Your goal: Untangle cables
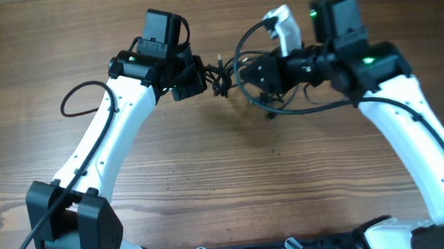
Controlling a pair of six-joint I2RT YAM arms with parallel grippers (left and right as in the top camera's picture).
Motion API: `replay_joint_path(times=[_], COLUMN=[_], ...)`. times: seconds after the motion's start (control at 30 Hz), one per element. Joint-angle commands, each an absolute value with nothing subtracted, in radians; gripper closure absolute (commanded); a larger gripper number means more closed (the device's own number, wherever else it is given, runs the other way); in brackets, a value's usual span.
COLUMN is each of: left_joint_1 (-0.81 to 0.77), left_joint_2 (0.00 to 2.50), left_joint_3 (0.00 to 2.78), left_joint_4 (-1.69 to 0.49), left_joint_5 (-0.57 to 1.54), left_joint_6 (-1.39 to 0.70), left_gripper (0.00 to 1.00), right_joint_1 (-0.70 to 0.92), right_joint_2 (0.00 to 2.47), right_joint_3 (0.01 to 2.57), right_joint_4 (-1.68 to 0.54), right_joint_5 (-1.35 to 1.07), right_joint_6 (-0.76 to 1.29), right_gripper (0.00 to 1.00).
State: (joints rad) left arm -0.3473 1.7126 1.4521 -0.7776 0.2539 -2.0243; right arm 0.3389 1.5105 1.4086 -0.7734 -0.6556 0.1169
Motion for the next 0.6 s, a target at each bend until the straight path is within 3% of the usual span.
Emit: replay_joint_path(times=[0.0,0.3,0.57], left_joint_1=[-0.345,-0.344,-0.344], left_joint_2=[1.694,1.693,1.693], left_joint_3=[1.459,1.459,1.459], left_joint_4=[-0.792,-0.793,-0.786], left_joint_5=[0.254,0.311,0.314], left_joint_6=[-2.181,-2.181,-2.181], left_gripper=[0.96,0.96,0.96], right_joint_1=[0.389,0.488,0.519], right_joint_2=[1.567,1.668,1.729], right_joint_3=[1.398,1.398,1.398], right_joint_4=[-0.772,-0.739,-0.702], right_joint_5=[-0.548,-0.332,-0.284], right_joint_6=[0.142,0.162,0.238], right_gripper=[0.62,0.64,0.82])
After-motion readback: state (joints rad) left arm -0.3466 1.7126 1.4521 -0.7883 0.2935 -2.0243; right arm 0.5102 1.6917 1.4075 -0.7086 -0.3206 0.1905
